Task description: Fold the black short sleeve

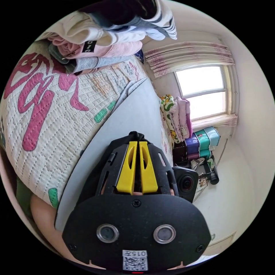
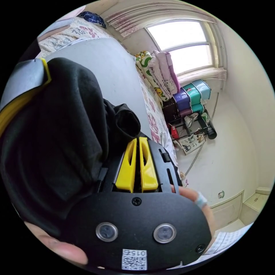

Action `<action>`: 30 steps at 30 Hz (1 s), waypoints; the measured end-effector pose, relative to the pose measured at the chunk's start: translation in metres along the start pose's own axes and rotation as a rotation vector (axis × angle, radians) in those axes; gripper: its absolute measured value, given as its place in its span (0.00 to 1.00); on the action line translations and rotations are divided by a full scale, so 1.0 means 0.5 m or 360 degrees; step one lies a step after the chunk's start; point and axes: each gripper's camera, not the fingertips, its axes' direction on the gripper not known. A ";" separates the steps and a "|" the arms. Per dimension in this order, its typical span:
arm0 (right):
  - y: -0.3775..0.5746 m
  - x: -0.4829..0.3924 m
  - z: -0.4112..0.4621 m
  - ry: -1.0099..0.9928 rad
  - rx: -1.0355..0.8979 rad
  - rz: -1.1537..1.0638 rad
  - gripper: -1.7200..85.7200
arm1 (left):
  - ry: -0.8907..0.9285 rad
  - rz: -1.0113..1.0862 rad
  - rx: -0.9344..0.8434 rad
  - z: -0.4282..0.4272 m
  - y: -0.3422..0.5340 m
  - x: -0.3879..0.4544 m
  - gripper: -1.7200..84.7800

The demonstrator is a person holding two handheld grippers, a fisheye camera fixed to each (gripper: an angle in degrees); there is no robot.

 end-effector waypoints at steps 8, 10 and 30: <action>0.018 0.097 0.063 -0.0248 0.0037 -0.0021 0.02 | -0.0058 0.0103 0.0176 -0.042 0.049 0.077 0.01; 0.033 0.136 0.087 -0.0370 0.0065 0.0091 0.02 | -0.0042 0.0220 0.0160 -0.041 0.064 0.109 0.01; 0.269 0.698 0.364 -0.1775 0.0566 0.0136 0.11 | -0.0251 0.1284 -0.0376 -0.188 0.051 0.213 0.12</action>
